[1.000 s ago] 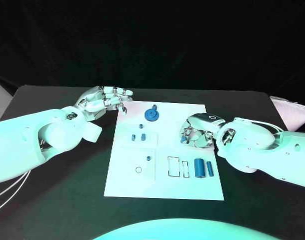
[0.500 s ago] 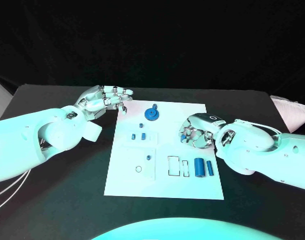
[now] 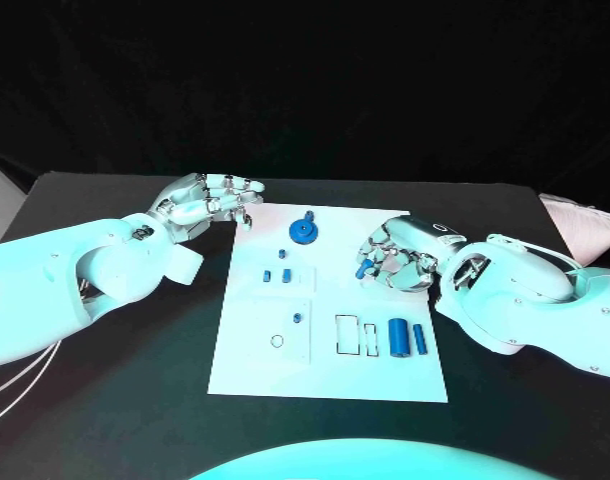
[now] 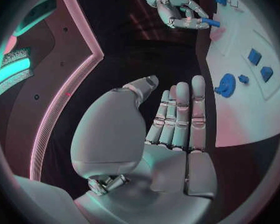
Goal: Assemble the parts on the task board
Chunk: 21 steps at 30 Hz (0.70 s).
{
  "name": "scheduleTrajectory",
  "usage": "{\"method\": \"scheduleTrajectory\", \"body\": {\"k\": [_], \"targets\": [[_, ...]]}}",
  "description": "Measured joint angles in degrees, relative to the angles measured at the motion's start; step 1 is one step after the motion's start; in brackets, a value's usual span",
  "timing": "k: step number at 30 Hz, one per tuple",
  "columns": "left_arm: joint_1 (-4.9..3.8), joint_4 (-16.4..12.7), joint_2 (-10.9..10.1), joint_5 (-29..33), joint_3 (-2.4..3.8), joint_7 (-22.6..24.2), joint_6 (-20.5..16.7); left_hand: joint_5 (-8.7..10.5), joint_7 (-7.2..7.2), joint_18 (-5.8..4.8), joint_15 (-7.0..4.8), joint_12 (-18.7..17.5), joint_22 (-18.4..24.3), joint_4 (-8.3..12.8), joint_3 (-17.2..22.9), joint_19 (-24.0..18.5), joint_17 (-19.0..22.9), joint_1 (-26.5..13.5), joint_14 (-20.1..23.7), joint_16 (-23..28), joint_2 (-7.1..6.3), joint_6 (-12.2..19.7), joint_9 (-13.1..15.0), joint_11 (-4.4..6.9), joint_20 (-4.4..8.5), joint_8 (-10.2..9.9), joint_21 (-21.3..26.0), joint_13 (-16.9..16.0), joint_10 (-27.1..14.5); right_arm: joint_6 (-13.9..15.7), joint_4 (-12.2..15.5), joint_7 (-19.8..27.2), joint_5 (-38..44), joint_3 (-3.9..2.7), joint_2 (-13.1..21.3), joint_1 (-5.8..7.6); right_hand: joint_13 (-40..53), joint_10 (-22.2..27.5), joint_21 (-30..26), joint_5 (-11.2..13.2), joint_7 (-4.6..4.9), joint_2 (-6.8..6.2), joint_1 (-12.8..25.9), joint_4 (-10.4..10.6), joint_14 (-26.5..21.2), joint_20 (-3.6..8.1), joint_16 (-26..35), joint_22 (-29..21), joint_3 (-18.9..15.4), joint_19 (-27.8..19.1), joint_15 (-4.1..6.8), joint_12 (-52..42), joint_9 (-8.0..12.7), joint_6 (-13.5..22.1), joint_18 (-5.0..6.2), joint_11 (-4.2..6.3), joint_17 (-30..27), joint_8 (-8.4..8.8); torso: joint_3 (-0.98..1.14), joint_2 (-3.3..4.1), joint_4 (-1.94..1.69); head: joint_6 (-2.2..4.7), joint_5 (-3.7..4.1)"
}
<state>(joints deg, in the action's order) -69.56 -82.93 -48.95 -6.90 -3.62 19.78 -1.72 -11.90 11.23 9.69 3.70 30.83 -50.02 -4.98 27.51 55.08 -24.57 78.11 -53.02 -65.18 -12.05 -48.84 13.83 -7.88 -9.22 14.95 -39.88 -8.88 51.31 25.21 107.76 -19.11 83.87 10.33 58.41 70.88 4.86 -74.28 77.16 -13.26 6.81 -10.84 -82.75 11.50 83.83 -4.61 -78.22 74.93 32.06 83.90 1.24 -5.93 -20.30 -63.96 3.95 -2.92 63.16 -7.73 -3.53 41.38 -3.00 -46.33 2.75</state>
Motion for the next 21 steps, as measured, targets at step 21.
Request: {"method": "scheduleTrajectory", "body": {"k": [21], "targets": [[0.18,1.06,1.09,-0.03,0.00,-0.13,0.26,0.21,0.00,0.00,0.00,0.00,0.05,-0.16,-0.16,0.00,0.00,0.00,0.00,0.00,0.00,0.00,0.00,0.00,0.00,0.00,0.22,0.07,0.00,1.60,1.68,2.63,-2.03,0.42,-11.31,-1.95,0.10,-0.06,-0.01,1.21,-0.19,-0.18,0.29,-0.76,0.00,0.00,0.00,-0.01,0.76,0.00,0.00,0.01,0.00,0.41,0.00,-0.08,-0.31,-0.03,-0.04,0.14,0.06,0.17,-2.29]]}}
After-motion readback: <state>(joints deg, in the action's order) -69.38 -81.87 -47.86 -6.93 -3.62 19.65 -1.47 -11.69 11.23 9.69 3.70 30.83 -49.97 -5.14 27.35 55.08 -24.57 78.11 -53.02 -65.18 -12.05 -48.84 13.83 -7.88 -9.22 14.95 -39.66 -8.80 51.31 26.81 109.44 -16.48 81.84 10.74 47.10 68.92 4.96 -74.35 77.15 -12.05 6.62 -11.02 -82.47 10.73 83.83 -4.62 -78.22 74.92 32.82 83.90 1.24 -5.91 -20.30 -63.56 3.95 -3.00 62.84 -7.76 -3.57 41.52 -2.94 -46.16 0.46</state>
